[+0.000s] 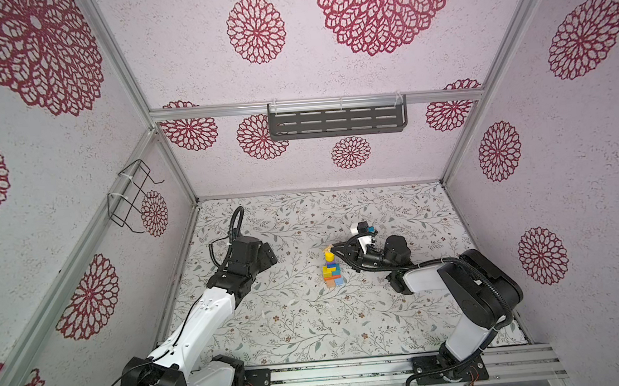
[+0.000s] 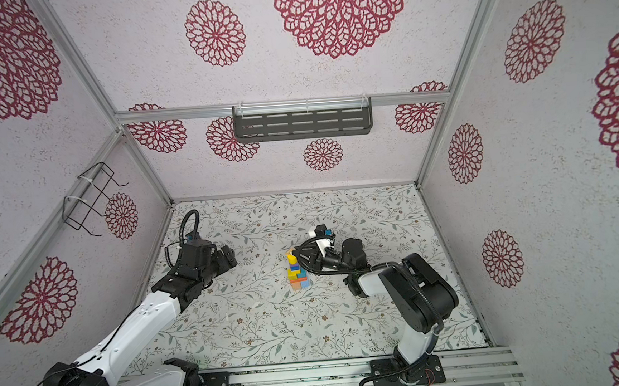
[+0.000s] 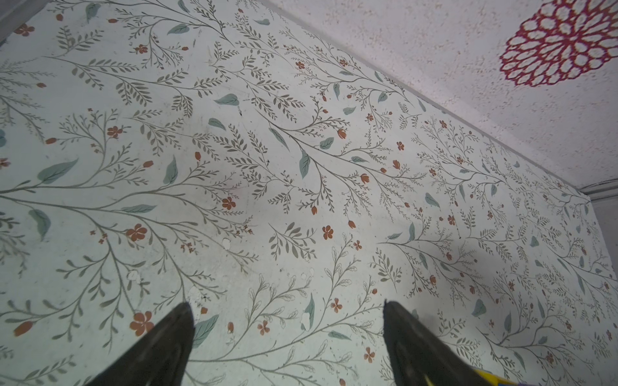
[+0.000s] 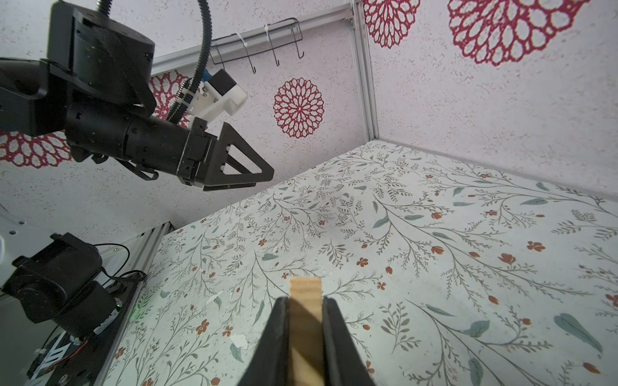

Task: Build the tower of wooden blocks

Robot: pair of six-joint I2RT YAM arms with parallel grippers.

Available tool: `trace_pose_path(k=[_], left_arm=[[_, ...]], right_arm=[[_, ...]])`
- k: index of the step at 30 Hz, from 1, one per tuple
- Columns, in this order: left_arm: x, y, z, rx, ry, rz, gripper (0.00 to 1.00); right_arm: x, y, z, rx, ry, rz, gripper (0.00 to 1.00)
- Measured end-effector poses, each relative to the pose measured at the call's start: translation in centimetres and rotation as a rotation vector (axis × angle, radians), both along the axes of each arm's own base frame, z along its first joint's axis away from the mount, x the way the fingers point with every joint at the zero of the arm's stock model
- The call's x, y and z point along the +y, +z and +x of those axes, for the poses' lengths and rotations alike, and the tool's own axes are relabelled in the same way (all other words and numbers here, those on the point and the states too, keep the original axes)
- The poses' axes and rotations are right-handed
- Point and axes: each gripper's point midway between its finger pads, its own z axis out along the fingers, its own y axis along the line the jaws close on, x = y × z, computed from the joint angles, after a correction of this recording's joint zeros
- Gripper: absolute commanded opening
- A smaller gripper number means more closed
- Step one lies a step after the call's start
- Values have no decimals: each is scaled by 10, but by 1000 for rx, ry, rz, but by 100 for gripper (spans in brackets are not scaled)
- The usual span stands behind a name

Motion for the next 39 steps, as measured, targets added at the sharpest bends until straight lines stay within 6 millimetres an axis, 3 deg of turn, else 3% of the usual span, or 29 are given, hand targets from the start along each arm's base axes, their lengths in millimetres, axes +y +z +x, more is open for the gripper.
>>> trace_pose_path(k=[14, 28, 33, 39], left_arm=[[0, 1, 0, -1, -2, 2, 91], [-1, 4, 2, -4, -5, 4, 91], [-1, 6, 3, -8, -5, 2, 91], [-1, 6, 3, -8, -5, 2, 91]], right_arm=[[2, 1, 0, 16, 13, 12, 20], [2, 1, -1, 16, 16, 11, 31], [2, 1, -1, 17, 16, 10, 46], [1, -1, 0, 28, 14, 4, 50]])
